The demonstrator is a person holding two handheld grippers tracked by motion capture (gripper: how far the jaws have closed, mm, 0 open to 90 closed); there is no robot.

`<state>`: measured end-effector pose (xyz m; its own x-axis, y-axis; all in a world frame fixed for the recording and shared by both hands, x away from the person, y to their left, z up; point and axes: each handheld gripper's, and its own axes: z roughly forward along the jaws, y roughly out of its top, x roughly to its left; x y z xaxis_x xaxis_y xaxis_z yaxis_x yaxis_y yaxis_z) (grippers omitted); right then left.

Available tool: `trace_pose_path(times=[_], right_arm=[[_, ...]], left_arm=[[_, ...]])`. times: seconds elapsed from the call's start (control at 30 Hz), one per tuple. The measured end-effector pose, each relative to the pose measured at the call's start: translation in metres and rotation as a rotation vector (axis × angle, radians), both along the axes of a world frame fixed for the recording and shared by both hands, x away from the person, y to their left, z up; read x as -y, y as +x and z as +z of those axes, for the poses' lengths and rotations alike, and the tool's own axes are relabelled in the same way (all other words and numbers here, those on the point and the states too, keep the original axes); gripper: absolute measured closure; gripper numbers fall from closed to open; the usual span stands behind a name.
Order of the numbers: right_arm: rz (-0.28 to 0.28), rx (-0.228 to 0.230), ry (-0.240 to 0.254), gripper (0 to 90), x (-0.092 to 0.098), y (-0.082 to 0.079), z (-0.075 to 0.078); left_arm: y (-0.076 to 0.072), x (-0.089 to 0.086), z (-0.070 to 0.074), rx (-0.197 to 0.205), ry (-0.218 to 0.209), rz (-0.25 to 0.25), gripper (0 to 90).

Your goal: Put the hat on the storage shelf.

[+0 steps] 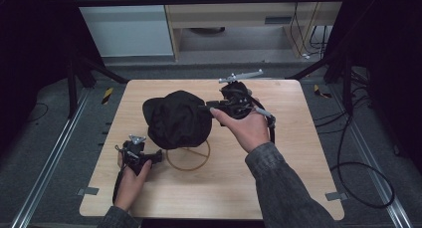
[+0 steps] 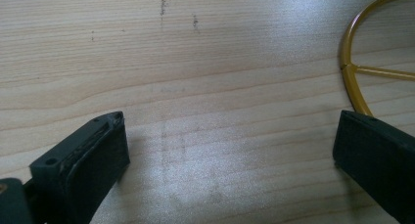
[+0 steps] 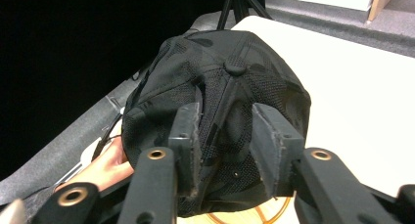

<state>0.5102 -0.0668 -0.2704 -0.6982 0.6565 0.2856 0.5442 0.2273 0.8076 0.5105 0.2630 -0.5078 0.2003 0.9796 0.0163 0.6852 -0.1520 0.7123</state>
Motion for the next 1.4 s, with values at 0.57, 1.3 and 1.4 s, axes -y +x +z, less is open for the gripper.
trace_pose_path(times=[0.57, 1.3, 1.4], right_arm=[[-0.025, 0.039, -0.005, 40.0, 0.008, -0.006, 0.008], [-0.084, 0.091, 0.007, 15.2, 0.032, -0.013, 0.019], [-0.088, 0.112, -0.005, 11.7, 0.035, -0.015, 0.017]], left_arm=[[0.0, 0.0, 0.0, 0.0, -0.001, -0.001, 0.0], [0.0, 0.0, 0.0, 0.0, -0.001, 0.002, 0.0], [0.0, 0.0, 0.0, 0.0, -0.001, 0.002, 0.0]])
